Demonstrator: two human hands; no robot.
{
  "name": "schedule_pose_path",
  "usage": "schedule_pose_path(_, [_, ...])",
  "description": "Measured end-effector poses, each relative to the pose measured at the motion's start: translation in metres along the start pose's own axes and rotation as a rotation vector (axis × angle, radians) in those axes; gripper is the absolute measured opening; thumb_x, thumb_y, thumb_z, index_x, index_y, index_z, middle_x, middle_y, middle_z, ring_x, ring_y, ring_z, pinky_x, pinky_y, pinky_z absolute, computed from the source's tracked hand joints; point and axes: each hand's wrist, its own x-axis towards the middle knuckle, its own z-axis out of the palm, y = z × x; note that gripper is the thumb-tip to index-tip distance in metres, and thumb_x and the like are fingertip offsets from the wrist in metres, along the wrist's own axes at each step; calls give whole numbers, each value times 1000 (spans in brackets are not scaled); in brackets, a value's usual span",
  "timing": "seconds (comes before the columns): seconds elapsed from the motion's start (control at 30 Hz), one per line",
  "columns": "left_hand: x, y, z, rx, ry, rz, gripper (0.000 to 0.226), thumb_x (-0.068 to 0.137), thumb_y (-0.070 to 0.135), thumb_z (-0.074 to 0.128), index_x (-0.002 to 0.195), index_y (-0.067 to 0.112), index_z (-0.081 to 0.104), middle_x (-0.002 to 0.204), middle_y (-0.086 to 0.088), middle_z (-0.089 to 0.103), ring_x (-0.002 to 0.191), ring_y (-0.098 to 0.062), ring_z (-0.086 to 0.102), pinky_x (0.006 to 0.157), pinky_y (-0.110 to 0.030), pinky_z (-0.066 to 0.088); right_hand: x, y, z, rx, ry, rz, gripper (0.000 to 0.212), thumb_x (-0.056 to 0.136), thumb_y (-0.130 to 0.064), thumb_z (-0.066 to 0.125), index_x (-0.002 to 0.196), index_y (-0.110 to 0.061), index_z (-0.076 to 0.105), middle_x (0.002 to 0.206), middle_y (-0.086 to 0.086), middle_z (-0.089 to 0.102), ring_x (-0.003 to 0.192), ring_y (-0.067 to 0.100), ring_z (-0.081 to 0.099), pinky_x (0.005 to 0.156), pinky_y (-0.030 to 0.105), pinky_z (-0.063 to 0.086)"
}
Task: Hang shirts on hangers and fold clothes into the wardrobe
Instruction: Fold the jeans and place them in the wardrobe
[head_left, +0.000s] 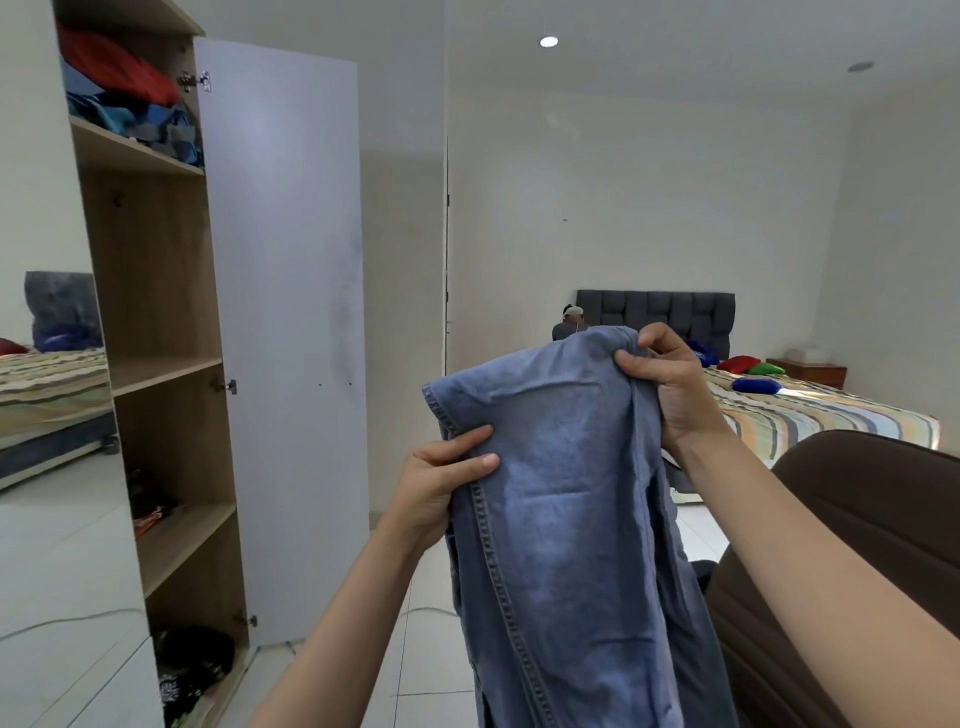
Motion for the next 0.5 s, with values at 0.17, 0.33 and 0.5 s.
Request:
schedule_pose_path(0.17, [1,18,3,19,-89,8,39,72,-15,62,95,14,74,101,-4,73,92,-18,70,76,-26,58,-3,2,-15,-143,64,-70,33,80,14,58,67,-16,54,64,-5,60,70,10,63,63,23,52])
schedule_pose_path(0.33, [7,30,12,86,-43,103,40,74,-19,60,101,9,70,105,-1,70,92,-14,69,81,-26,57,-8,8,-27,-231,133,-108,39,77,11,66,61,-24,60,77,4,57,88,25,57,80,38,48])
schedule_pose_path(0.5, [13,41,18,111,-25,132,42,75,-21,58,98,12,71,91,4,74,85,-10,70,69,-20,56,-14,7,-25,-183,142,-119,29,75,8,68,69,-18,57,79,5,55,92,29,55,82,41,45])
